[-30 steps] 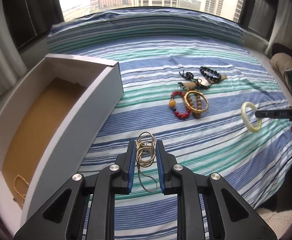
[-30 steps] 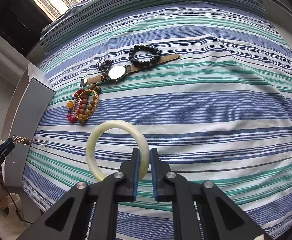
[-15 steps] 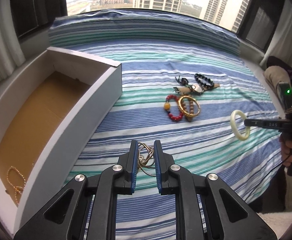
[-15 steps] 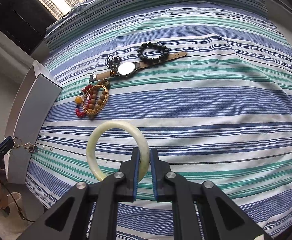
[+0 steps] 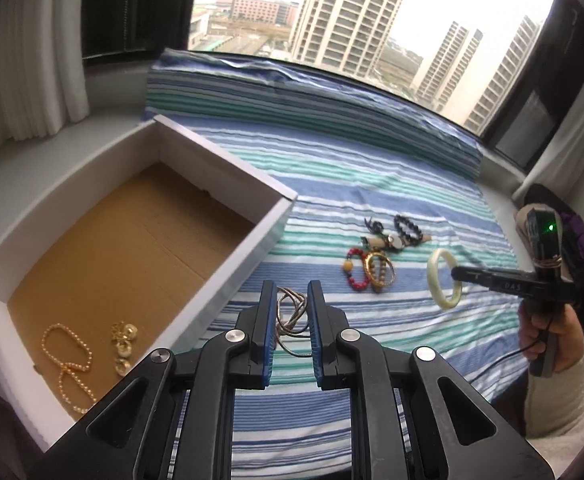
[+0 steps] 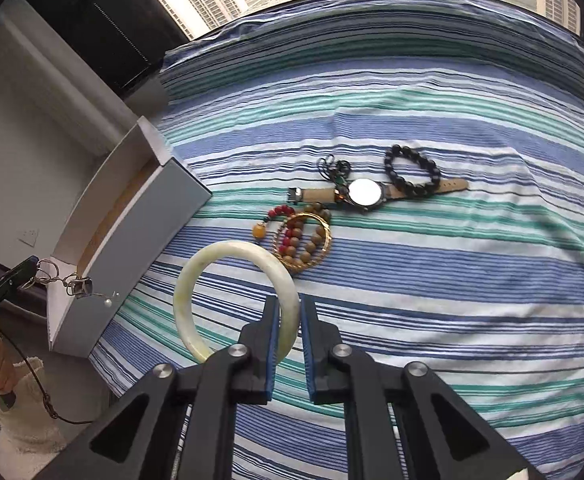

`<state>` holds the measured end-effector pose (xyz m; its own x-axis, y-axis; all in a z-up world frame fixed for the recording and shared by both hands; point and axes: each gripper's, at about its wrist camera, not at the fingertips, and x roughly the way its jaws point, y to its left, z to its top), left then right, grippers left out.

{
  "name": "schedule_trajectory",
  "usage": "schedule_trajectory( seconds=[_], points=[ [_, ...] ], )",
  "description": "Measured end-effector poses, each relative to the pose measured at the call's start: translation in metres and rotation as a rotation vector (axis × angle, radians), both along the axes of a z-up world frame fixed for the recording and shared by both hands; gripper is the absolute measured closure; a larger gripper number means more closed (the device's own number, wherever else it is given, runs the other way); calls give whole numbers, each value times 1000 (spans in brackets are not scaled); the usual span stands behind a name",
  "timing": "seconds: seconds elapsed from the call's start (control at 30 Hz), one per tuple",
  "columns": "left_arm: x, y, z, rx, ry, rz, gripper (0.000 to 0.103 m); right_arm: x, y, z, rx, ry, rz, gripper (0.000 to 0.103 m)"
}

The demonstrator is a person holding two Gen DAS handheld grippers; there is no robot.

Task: Organize jewelry
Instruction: 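Carry chain and jade bangle into the white box and open both tools, then move both open tools back toward the watch and bead bracelets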

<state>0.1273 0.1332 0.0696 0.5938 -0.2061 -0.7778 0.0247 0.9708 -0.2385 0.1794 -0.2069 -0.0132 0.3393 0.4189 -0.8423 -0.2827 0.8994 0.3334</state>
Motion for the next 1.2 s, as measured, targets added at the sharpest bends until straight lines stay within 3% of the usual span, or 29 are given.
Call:
schedule_trajectory(
  seconds=[0.2,0.33,0.5,0.73,0.8,0.87,0.9,0.93,1.07,1.2],
  points=[
    [-4,55,28,69,-59,143,90,19,90,34,47,-56,154,92],
    [10,88,20,109,-66,216,90,35,166,46,79,-85,254,92],
    [41,122,-31,116,10,277,90,63,254,33,96,-67,335,92],
    [66,154,-108,135,153,342,86,84,330,-30,2,20,390,92],
    [70,155,-118,177,174,365,77,88,337,-45,-6,43,406,89],
    [69,153,-120,193,174,378,40,91,335,-51,17,56,400,87],
    [65,152,-116,193,157,381,34,92,331,-50,27,46,390,76],
    [61,150,-112,195,141,383,29,93,325,-47,34,33,382,65],
    [48,135,-96,192,108,367,26,83,284,-16,60,-43,351,65],
    [32,98,-83,181,68,294,20,68,216,7,51,-103,285,64]
  ],
)
